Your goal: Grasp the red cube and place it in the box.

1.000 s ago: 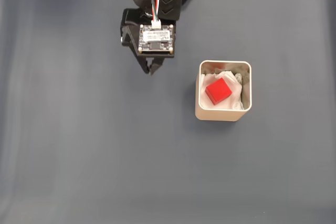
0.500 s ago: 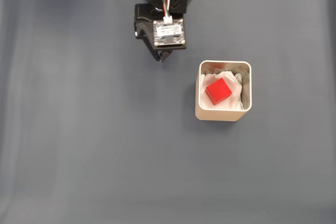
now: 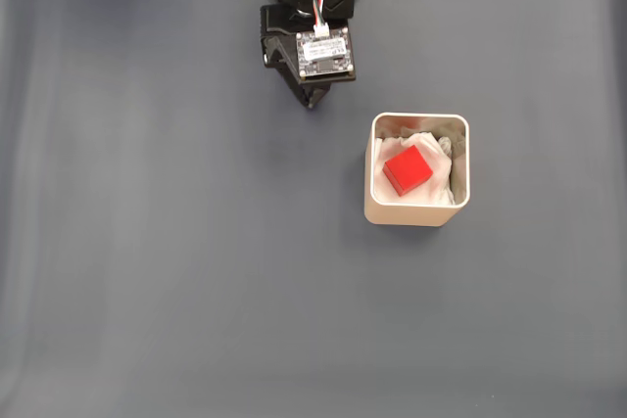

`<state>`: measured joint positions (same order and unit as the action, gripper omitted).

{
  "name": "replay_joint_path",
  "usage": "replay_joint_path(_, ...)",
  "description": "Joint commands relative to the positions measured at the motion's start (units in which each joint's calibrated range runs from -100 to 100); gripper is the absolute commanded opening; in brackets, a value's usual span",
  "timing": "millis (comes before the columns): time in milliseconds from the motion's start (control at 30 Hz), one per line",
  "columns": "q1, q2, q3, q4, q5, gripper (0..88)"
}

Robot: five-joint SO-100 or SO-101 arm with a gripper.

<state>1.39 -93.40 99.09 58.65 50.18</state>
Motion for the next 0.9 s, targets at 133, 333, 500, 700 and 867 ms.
replay_joint_path(133, -0.5, -3.3, 0.7, 10.7, -1.0, 0.2)
replay_joint_path(333, -0.4, -5.2, 0.7, 16.0, -1.4, 0.1)
replay_joint_path(500, -0.4, -6.5, 0.7, 17.5, -2.6, 0.3)
replay_joint_path(700, -0.2, -6.5, 0.7, 17.5, -3.4, 0.7)
replay_joint_path(867, -0.2, -6.5, 0.7, 17.5, -3.4, 0.7)
